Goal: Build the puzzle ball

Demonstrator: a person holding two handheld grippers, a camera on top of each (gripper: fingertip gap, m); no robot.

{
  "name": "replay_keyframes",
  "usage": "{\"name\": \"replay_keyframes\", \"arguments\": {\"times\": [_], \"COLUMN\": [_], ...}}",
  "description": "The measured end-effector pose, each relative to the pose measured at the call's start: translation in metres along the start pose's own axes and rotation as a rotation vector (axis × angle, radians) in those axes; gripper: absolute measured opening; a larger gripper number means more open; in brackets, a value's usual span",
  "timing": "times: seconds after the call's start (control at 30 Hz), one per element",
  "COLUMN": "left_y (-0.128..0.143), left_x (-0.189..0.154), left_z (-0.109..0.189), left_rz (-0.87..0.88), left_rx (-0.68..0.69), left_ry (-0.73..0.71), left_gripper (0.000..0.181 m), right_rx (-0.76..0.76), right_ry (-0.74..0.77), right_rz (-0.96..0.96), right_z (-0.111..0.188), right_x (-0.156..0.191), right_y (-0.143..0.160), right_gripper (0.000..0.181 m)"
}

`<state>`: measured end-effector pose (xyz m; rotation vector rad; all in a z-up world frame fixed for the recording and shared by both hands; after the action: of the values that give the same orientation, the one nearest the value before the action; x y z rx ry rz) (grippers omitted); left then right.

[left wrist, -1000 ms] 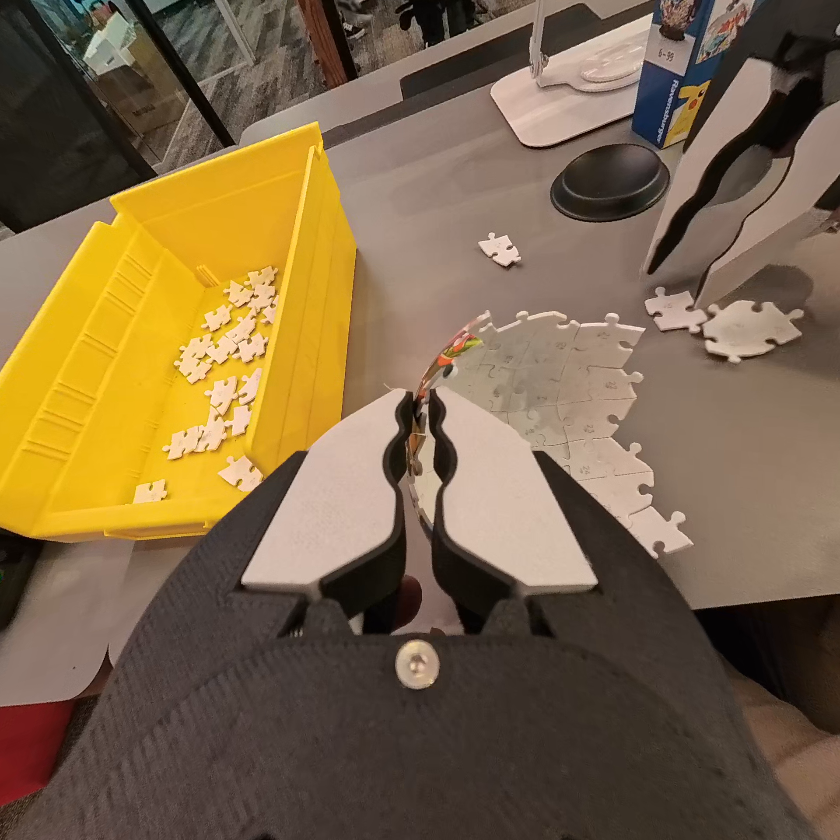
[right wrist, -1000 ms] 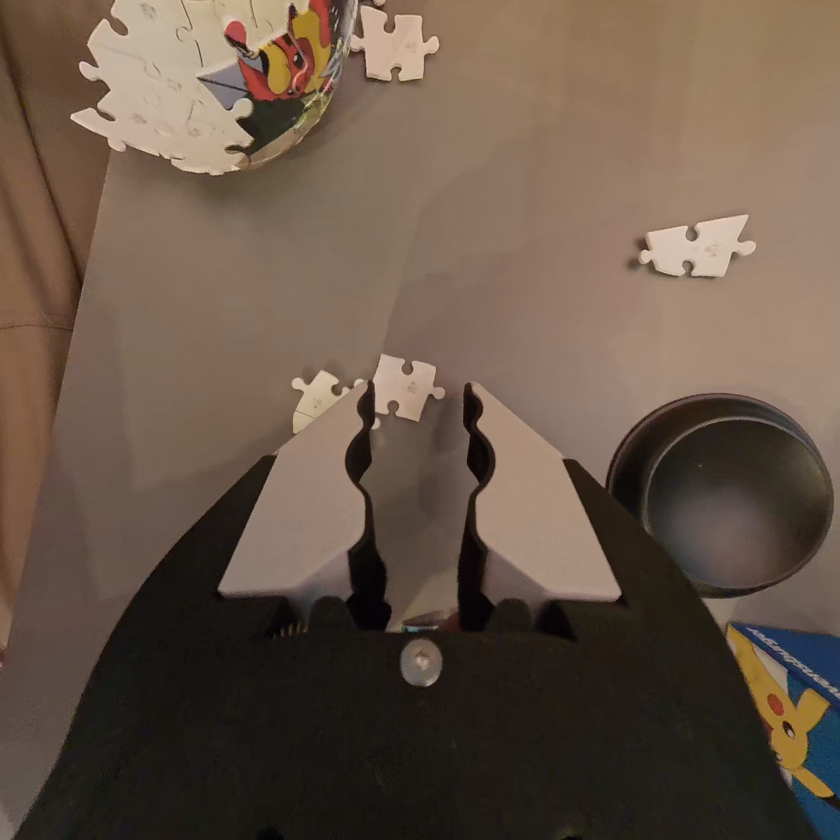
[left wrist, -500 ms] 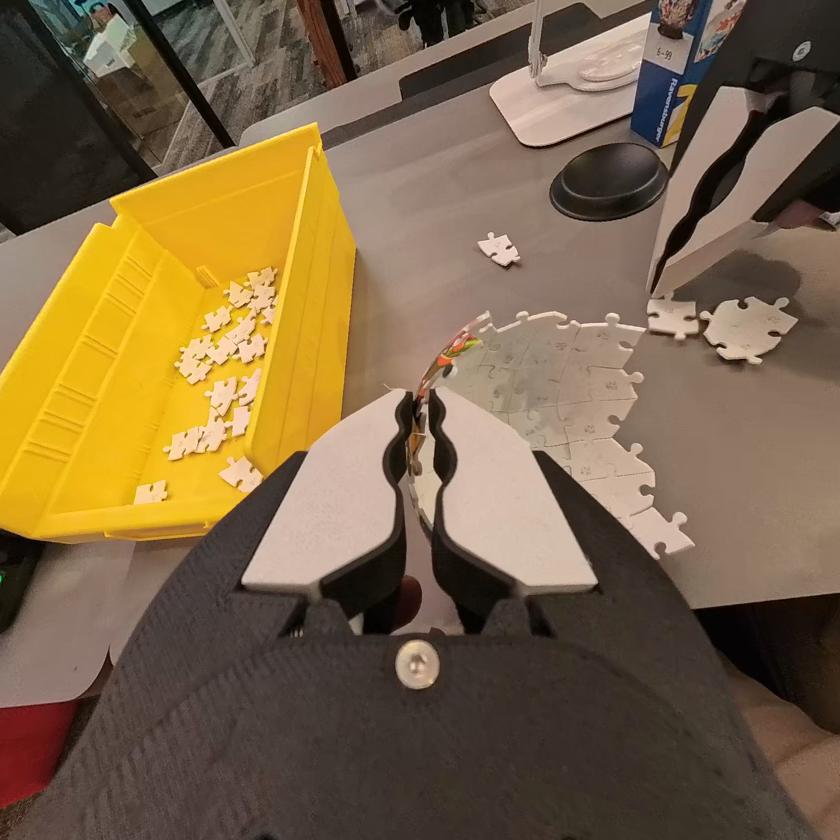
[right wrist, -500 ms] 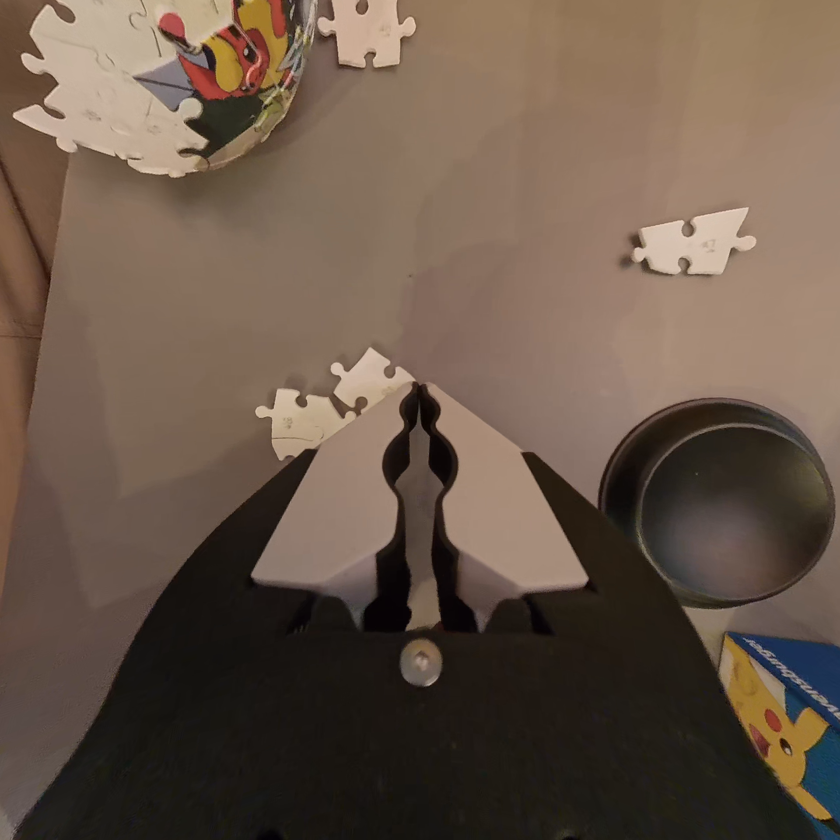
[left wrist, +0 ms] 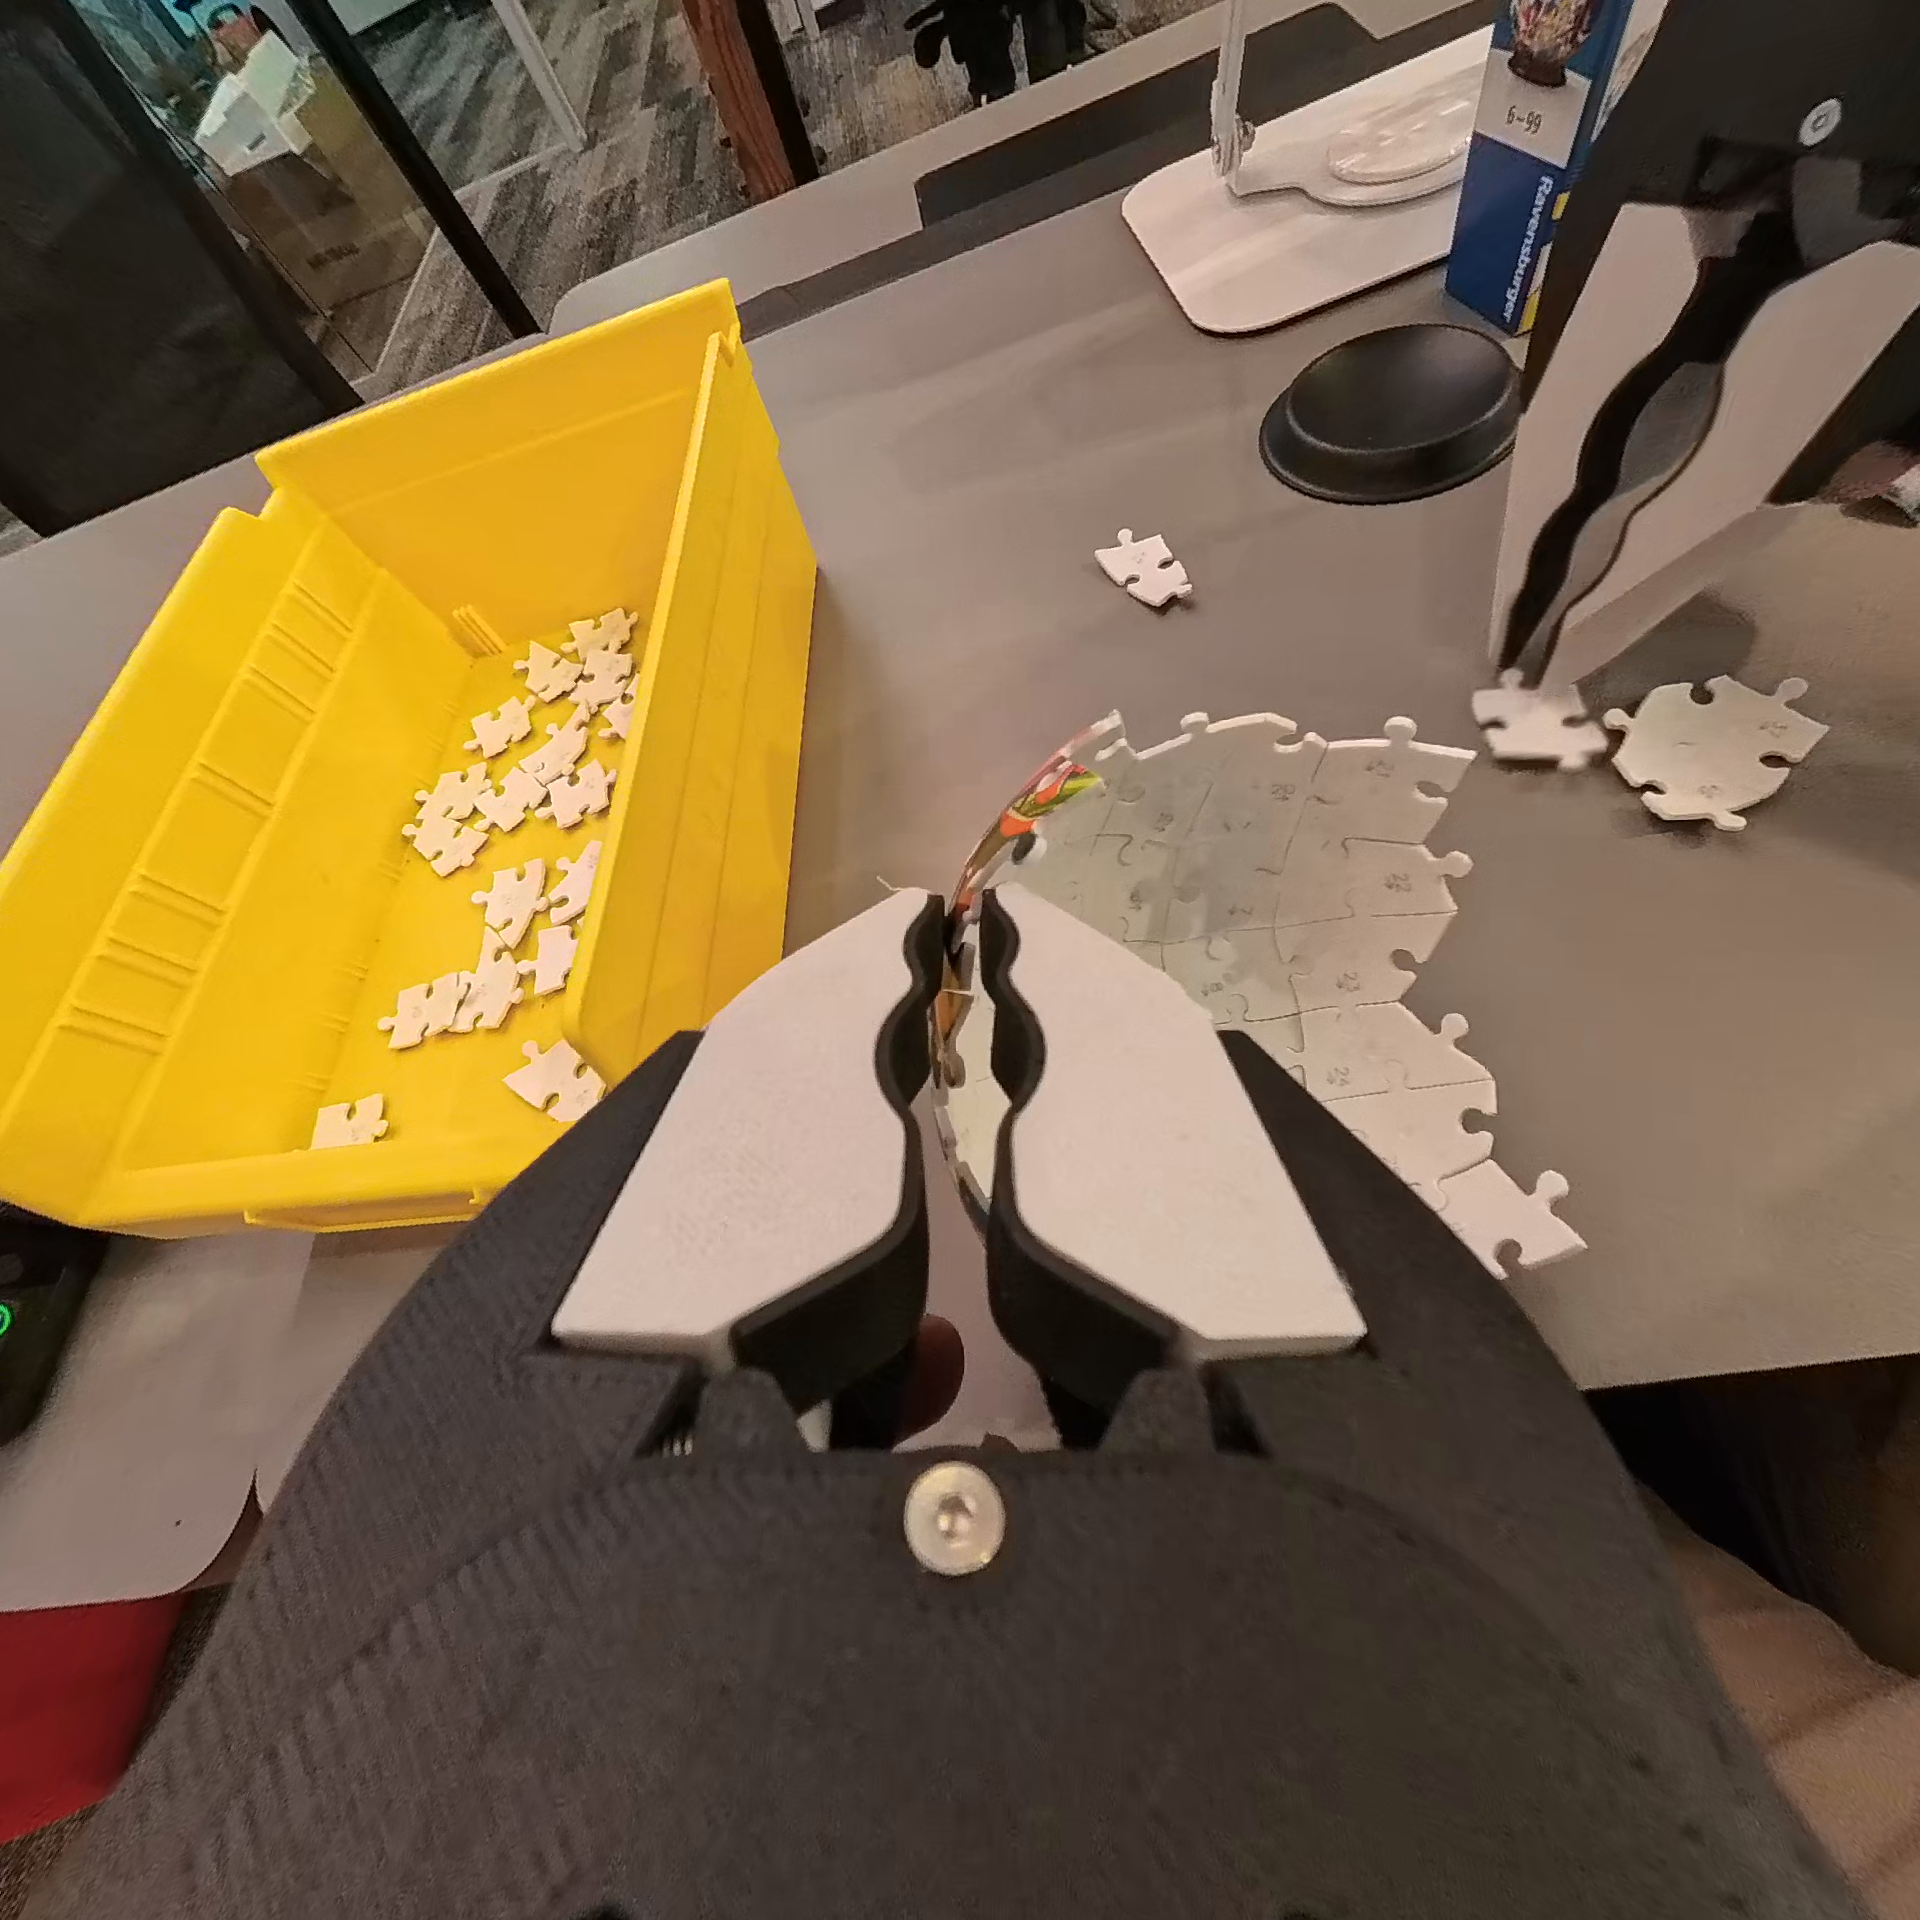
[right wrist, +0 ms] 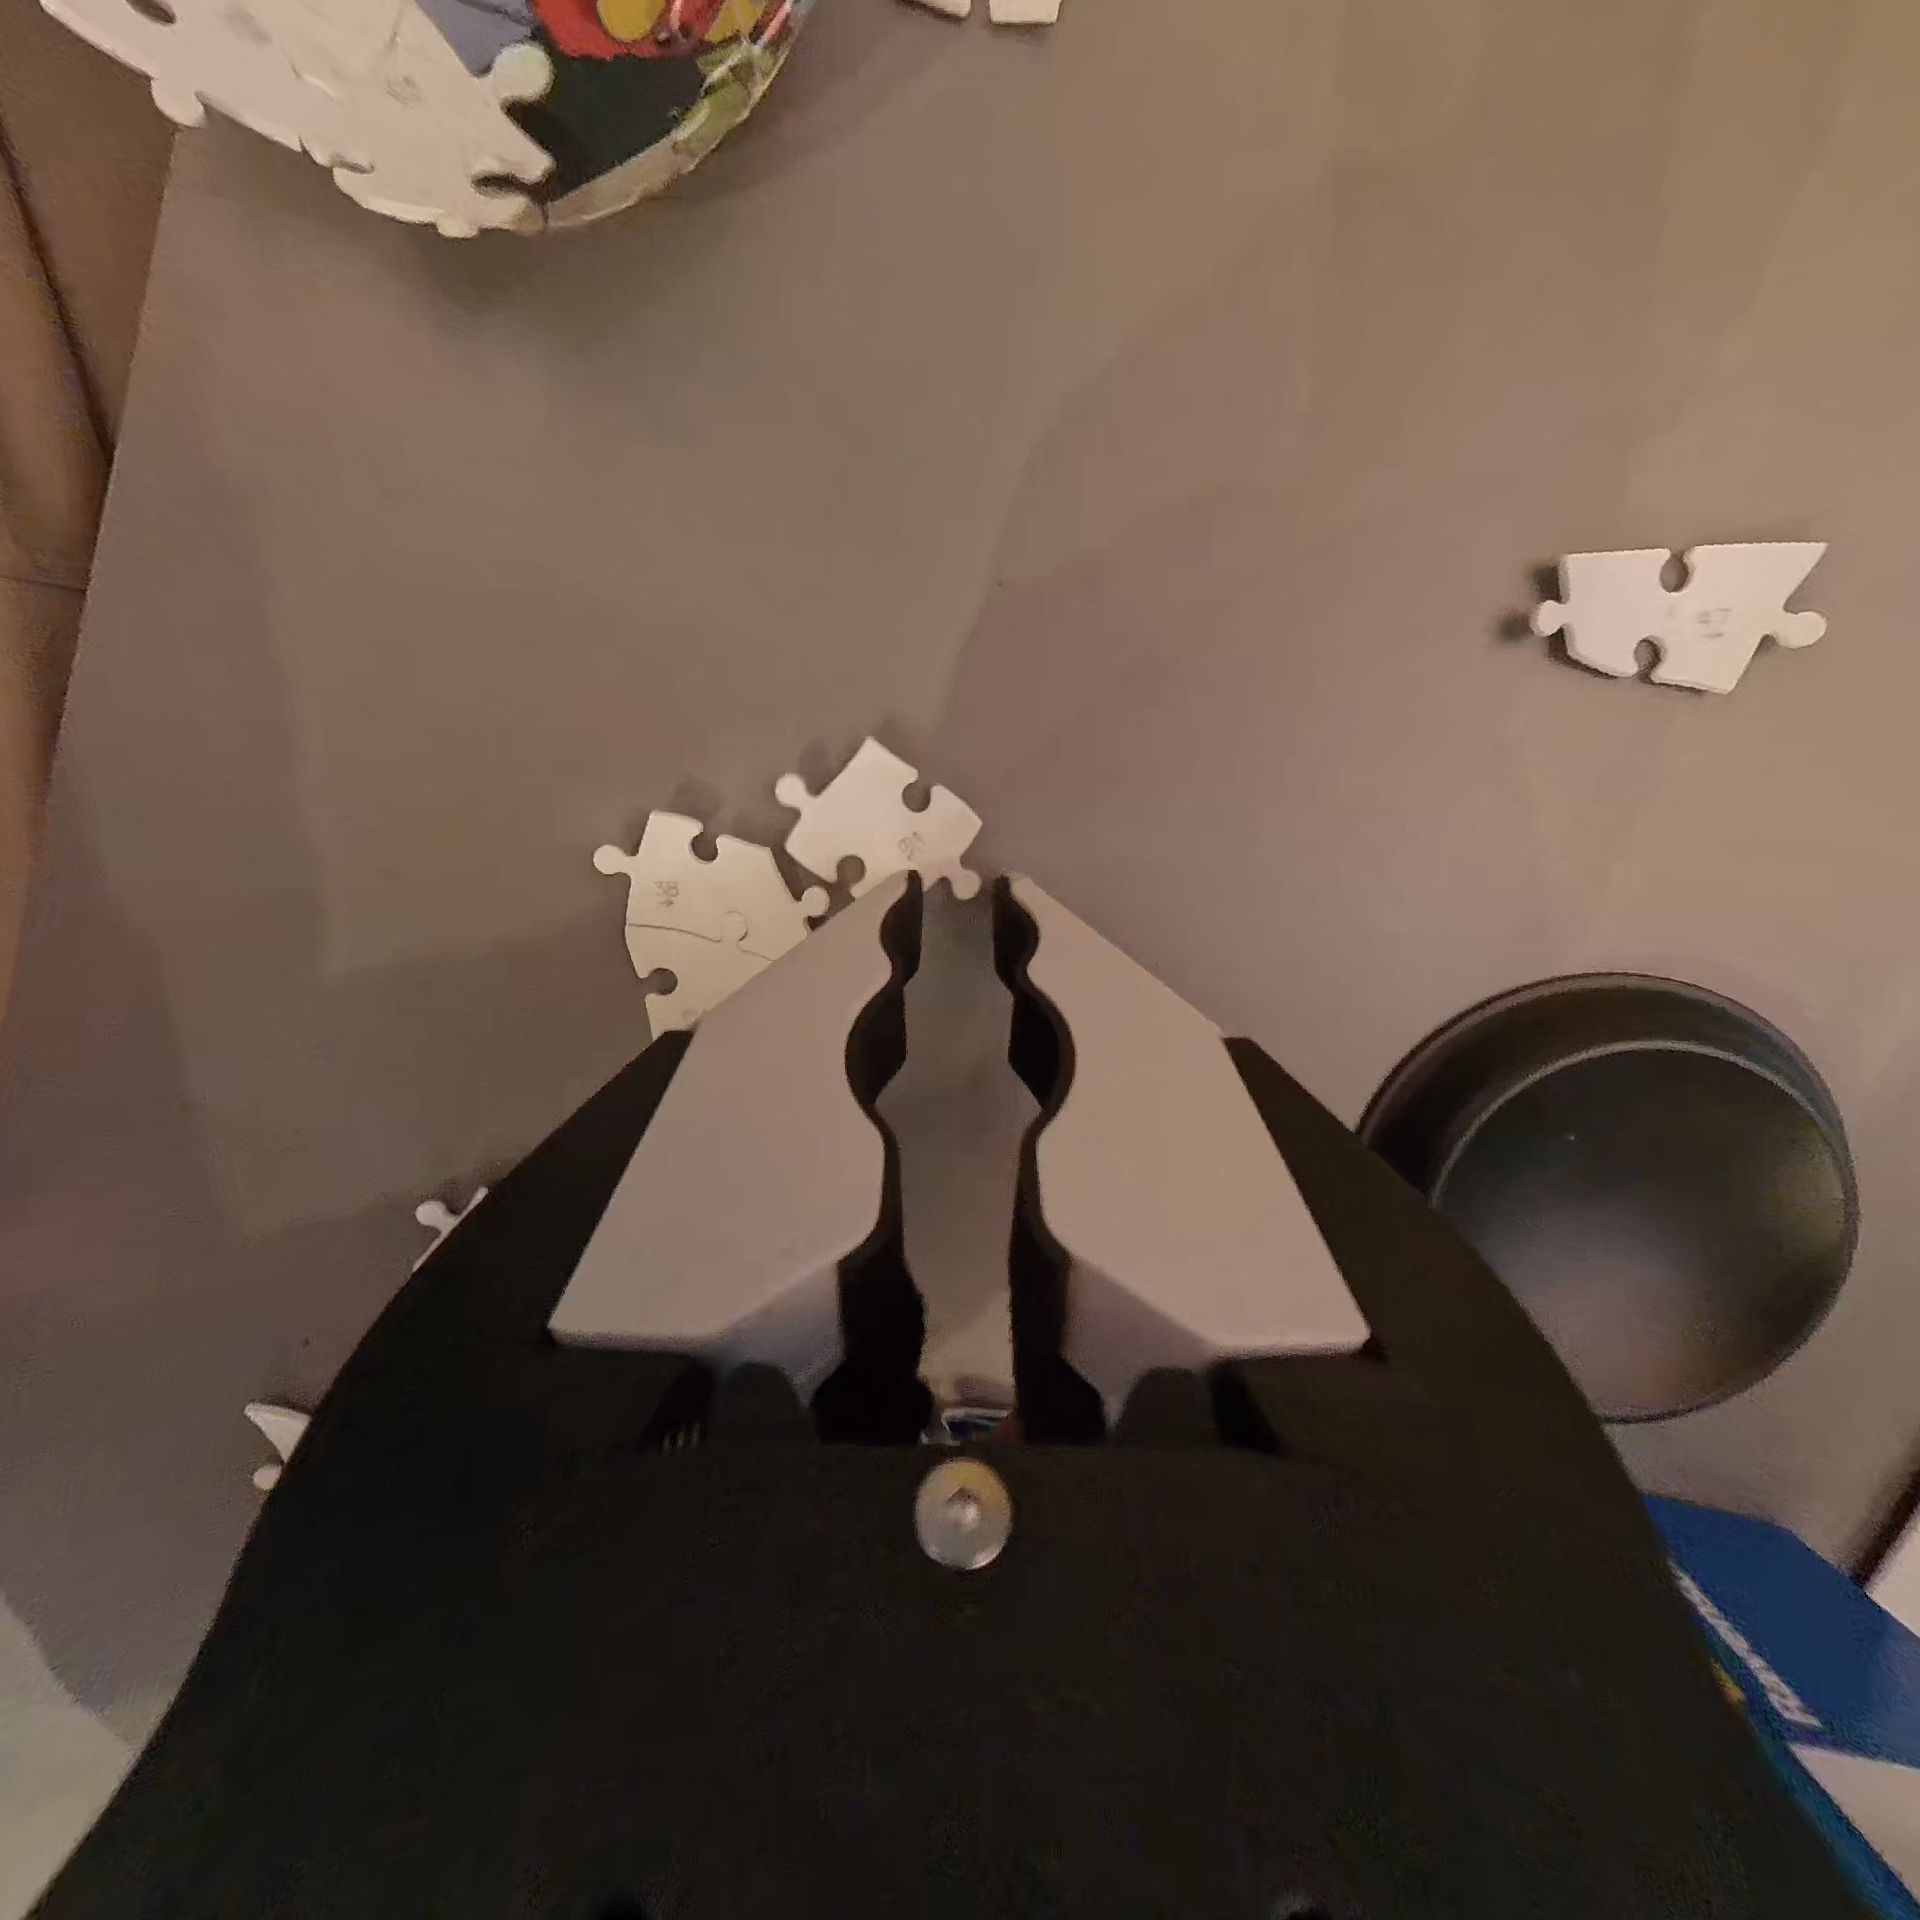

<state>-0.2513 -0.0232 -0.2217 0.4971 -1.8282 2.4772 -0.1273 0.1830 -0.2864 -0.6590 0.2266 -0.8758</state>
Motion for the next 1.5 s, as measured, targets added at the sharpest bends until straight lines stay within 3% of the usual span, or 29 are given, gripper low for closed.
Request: {"name": "replay_keyframes", "arguments": {"times": [0.1, 0.4, 1.3, 1.5], "left_y": [0.0, 0.0, 0.0, -0.001], "left_x": [0.001, 0.001, 0.0, 0.0], "left_z": [0.0, 0.0, -0.001, -0.001], "left_rz": [0.002, 0.001, 0.007, 0.004], "left_rx": [0.0, -0.001, -0.003, -0.003], "left_ry": [-0.003, -0.001, 0.003, 0.005], "left_gripper": [0.006, 0.006, 0.006, 0.006], "right_rx": [-0.027, -0.049, -0.056, -0.029], "right_ry": [-0.013, 0.018, 0.036, 0.059], "right_rz": [-0.017, -0.036, -0.086, -0.089], "right_z": [-0.001, 0.001, 0.013, 0.002], "right_x": [0.0, 0.001, 0.012, 0.017], "right_y": [0.0, 0.003, 0.0, 0.006], "right_gripper": [0.0, 0.0, 0.021, 0.024]}}
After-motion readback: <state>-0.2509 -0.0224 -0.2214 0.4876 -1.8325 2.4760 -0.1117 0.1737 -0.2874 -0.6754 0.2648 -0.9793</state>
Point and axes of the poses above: each gripper's, where its closed fingertips meet, z back along the fingers, y out of its underside, x = y × z across the jaws, the point moved 7 cm from there along z, back along the fingers, and after that the axes turned 14 degrees about -x, right-handed, at the moved point
